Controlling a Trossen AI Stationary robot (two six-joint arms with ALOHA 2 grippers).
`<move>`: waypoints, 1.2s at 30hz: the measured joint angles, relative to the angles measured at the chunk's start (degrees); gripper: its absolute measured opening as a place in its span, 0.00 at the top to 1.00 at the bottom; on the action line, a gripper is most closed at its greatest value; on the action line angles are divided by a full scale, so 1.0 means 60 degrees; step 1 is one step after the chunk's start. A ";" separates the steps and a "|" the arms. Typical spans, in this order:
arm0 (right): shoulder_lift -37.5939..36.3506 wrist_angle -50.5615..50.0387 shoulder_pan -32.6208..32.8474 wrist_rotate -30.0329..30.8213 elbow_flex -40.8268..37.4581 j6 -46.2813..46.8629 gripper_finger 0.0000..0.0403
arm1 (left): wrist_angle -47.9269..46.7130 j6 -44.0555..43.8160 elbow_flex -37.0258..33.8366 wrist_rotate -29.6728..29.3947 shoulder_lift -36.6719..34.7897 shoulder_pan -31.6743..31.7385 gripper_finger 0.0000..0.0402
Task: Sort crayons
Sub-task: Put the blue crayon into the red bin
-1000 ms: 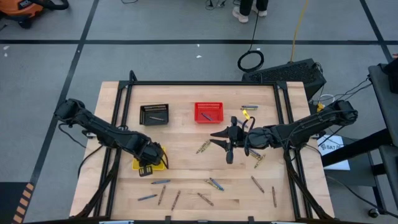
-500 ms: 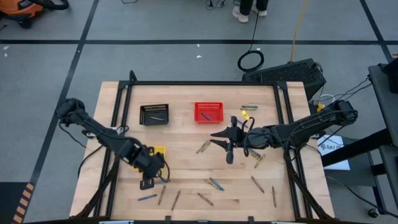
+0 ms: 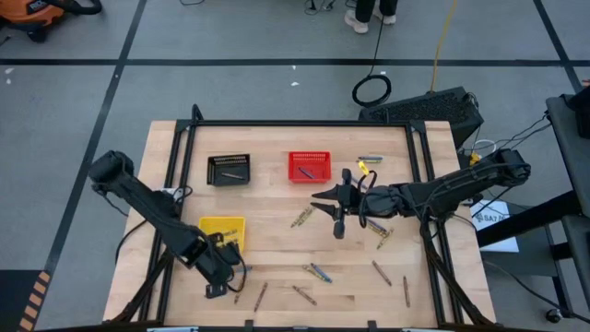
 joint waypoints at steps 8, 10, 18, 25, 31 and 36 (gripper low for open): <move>0.0000 0.0015 0.0004 -0.0007 0.0000 0.0000 0.79 | 0.0387 0.0117 -0.0011 0.0029 0.1240 -0.0035 0.78; 0.0000 0.0014 0.0004 -0.0007 0.0000 0.0001 0.79 | 0.0615 0.0316 -0.0011 0.0026 0.1403 -0.0012 0.78; 0.0000 -0.0023 0.0009 -0.0019 0.0000 0.0004 0.79 | 0.0539 0.0454 -0.0011 -0.0261 0.1687 0.0225 0.78; 0.0000 -0.0115 0.0011 -0.0710 0.0000 0.0001 0.79 | 0.0612 0.0634 -0.0050 -0.0088 0.2032 0.0435 0.78; 0.0000 -0.0109 0.0018 -0.0757 0.0000 -0.0026 0.79 | 0.0668 0.0589 -0.0076 -0.0029 0.2116 0.0428 0.78; 0.0000 -0.0110 0.0018 -0.0754 0.0000 -0.0030 0.79 | 0.0612 0.0584 -0.0075 -0.0029 0.2114 0.0431 0.78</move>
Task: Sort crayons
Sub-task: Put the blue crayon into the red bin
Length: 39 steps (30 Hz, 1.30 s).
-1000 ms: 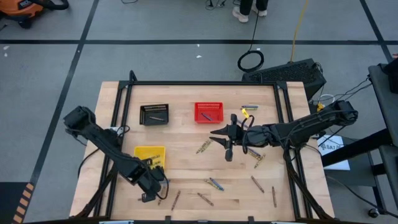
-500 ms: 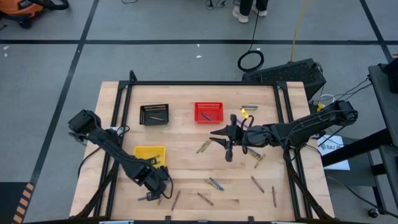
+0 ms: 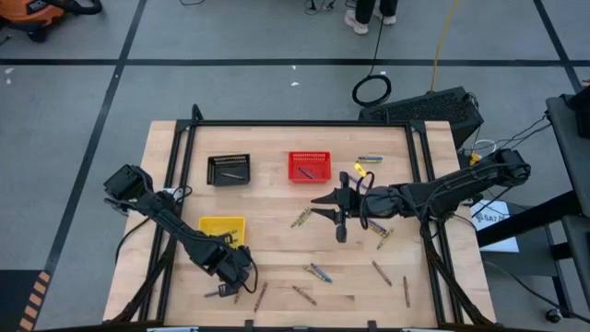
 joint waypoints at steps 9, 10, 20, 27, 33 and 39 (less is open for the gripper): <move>0.0000 -0.0001 0.0000 0.0004 0.0000 -0.0003 0.79 | 0.0039 -0.0271 -0.0311 -0.0007 -0.0026 -0.0007 0.87; 0.0000 -0.0001 0.0000 0.0004 0.0000 -0.0003 0.79 | 0.0040 -0.0271 -0.0311 -0.0017 -0.0026 -0.0007 0.89; 0.0000 0.0001 0.0000 0.0011 0.0000 -0.0003 0.79 | 0.0099 -0.0263 -0.0315 0.0131 -0.0033 -0.0004 0.98; 0.0000 0.0001 0.0000 0.0011 0.0000 -0.0003 0.79 | 0.0148 -0.0242 -0.0211 0.0414 -0.0003 -0.0061 0.99; 0.0000 0.0005 0.0000 0.0004 0.0000 -0.0003 0.79 | -0.0012 -0.0176 0.0212 0.0581 0.0015 -0.0182 0.99; 0.0000 0.0132 0.0000 -0.0004 0.0000 -0.0004 0.79 | -0.1350 -0.0028 0.0849 0.0459 0.0007 -0.0219 0.99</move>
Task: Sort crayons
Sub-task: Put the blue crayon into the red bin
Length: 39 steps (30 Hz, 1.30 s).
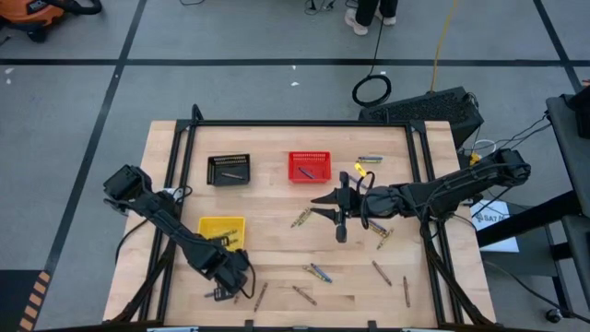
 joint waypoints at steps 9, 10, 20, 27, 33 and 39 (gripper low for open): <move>0.0000 -0.0109 0.0000 -0.0007 0.0000 -0.0003 0.79 | -0.0538 0.0855 0.0566 -0.0777 -0.0578 0.0220 0.99; 0.0000 -0.0106 0.0000 -0.0009 0.0000 -0.0003 0.79 | -0.0545 0.1012 0.0587 -0.0900 -0.0701 0.0298 0.99; 0.0000 -0.0134 0.0035 -0.1521 0.0000 -0.0287 0.79 | -0.0656 0.2878 0.0596 -0.2791 -0.1765 0.1218 1.00; 0.0000 -0.0344 0.0066 -0.1504 0.0000 -0.0299 0.79 | 0.0135 0.4374 0.0596 -0.3285 -0.2006 0.1868 1.00; 0.0014 -0.0891 0.0069 -0.1508 0.0000 0.0254 0.79 | 0.0820 0.5382 0.0600 -0.3282 -0.2011 0.2183 0.99; 0.0434 -0.1116 0.0301 -0.1504 0.0000 0.0169 0.79 | 0.1463 0.6174 0.0600 -0.3282 -0.2011 0.2366 0.99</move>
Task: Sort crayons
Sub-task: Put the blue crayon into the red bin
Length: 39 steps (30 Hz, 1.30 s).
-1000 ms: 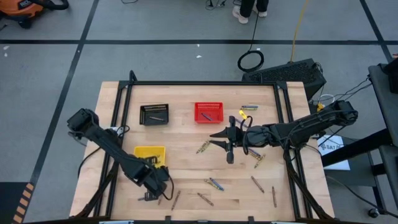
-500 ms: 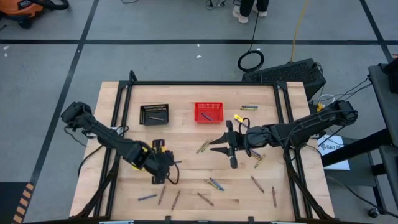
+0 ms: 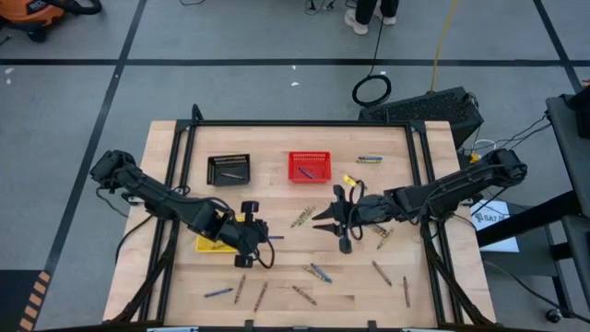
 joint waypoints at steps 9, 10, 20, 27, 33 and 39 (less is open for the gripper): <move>0.1089 0.0517 0.0529 0.0083 0.0000 -0.0747 0.79 | 0.0695 0.0672 0.0000 0.0007 0.0000 0.0151 0.99; 0.1234 0.0787 0.0544 0.0135 0.0000 -0.0818 0.79 | 0.0839 0.0724 0.0000 0.0001 0.0000 0.0162 0.99; 0.1945 0.2567 0.0584 0.0839 0.0000 -0.1456 0.79 | 0.2403 0.1545 0.0000 -0.0050 0.0000 0.0227 0.99; 0.1938 0.3357 0.0588 0.0827 0.0000 -0.1774 0.79 | 0.3234 0.1863 0.0000 -0.0372 0.0000 0.0284 0.99; 0.1941 0.3467 0.0584 0.0808 0.0000 -0.1906 0.79 | 0.3380 0.1863 0.0000 -0.0394 0.0000 0.0491 0.99; 0.1945 0.3592 0.0578 0.0801 0.0000 -0.1958 0.79 | 0.3636 0.1912 -0.0004 -0.0397 0.0000 0.0681 0.99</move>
